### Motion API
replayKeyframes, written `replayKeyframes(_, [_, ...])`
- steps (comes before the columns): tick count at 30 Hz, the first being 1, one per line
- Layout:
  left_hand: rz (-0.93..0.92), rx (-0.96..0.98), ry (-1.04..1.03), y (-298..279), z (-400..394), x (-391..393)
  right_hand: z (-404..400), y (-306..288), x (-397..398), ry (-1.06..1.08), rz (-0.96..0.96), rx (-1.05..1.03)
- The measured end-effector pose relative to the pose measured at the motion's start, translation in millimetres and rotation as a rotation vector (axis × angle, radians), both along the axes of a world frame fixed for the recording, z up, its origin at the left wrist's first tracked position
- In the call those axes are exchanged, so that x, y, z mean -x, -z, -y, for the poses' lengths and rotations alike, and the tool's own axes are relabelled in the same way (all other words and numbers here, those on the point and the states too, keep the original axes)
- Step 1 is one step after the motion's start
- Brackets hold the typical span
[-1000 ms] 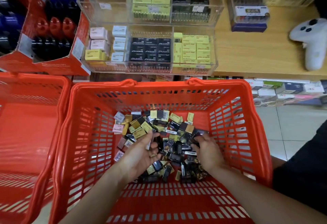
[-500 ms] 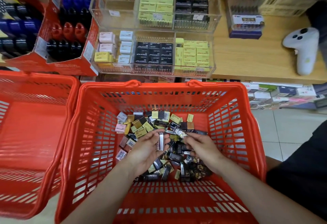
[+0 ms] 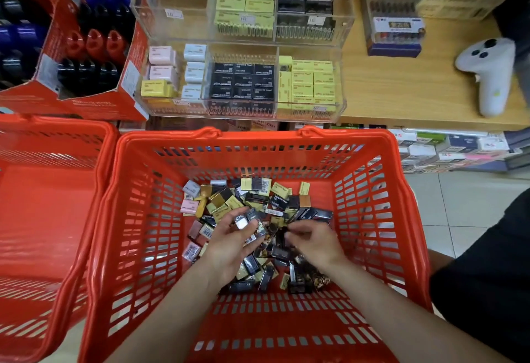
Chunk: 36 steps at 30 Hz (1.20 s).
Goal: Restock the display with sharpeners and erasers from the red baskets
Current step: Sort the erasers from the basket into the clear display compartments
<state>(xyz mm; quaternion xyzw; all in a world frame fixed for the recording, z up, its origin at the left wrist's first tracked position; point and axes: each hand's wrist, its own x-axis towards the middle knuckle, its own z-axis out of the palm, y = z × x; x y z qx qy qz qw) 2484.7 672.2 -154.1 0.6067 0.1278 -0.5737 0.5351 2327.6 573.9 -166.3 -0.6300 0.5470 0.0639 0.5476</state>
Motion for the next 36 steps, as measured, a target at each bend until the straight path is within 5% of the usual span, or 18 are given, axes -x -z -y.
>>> replayKeyframes(4, [-0.02, -0.001, 0.041, -2, 3, -11, 20, 19, 14, 0.152, -0.19, 0.255])
replayKeyframes(11, [0.002, -0.04, 0.037, 9, 12, -11, 22, 39, -24, 0.095, -0.458, 0.117])
replayKeyframes(26, [0.073, -0.051, 0.112, -4, 5, -20, 14, 38, -39, 0.337, -0.497, -0.007])
replayKeyframes(33, [0.129, -0.014, 0.198, -16, 10, -21, -2, 11, -10, 0.52, 0.194, -0.18])
replayKeyframes(36, [0.177, 0.039, 0.205, -23, 14, -15, -6, -8, -18, 0.509, 0.334, -0.293])
